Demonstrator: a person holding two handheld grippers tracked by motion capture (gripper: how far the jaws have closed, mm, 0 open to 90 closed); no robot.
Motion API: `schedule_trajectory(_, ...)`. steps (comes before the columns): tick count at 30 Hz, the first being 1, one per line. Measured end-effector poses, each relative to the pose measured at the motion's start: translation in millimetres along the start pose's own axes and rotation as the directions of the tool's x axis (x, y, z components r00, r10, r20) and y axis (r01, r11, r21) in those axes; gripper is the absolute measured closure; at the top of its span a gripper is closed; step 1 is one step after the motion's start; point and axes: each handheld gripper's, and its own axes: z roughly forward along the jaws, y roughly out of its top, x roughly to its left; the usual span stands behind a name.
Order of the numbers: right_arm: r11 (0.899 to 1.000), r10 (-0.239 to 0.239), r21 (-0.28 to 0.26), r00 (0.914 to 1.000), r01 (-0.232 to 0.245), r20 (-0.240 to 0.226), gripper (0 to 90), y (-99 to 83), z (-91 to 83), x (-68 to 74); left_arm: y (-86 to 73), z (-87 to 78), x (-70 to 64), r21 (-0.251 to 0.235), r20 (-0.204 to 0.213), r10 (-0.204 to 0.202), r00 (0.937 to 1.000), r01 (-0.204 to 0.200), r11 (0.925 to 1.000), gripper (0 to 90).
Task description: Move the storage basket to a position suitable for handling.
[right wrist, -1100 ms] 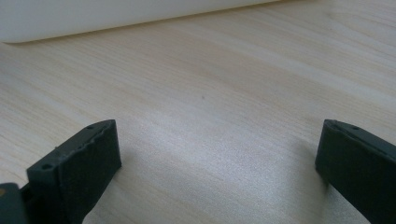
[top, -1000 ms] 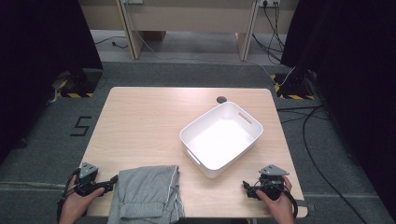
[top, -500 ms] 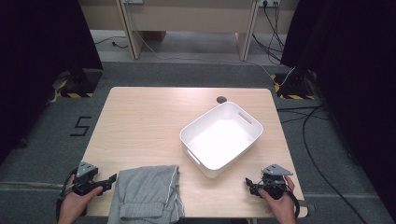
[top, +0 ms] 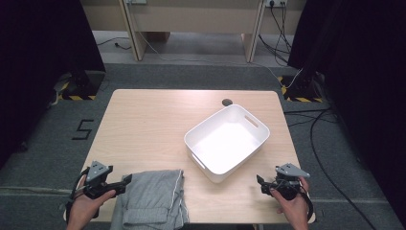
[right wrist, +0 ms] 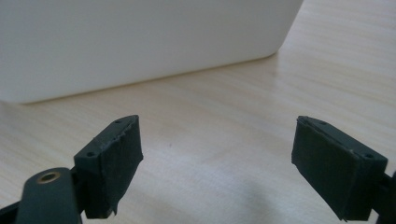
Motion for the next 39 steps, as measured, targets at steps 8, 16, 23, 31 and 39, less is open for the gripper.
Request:
schedule_trajectory(8,0.999,0.003,-0.037,0.9999,-0.003,0.017,17.8,23.7,-6.5,-7.9,14.8,7.6,-27.1,-0.01,0.067,0.046,0.9967,-0.045,0.9989,17.3)
schedule_trajectory(16,0.997,0.014,-0.074,0.9998,-0.013,0.013,19.8,57.7,-6.6,-17.4,30.1,17.8,-54.5,-0.017,0.119,0.104,0.9875,-0.102,0.9946,17.3)
schedule_trajectory(23,0.997,0.01,-0.082,0.9999,-0.01,-0.005,20.8,81.3,-3.2,-23.8,42.6,32.0,-80.1,-0.013,0.174,0.129,0.9762,-0.129,0.9916,17.3)
schedule_trajectory(31,0.997,0.018,-0.071,0.9998,-0.019,-0.012,21.8,99.8,5.5,-34.1,54.2,48.5,-104.0,-0.008,0.228,0.148,0.9624,-0.15,0.9886,17.3)
schedule_trajectory(39,0.999,0.014,-0.034,0.9998,-0.015,-0.014,25.2,115.2,30.1,-41.2,65.9,63.1,-125.8,-0.009,0.259,0.169,0.951,-0.172,0.985,17.3)
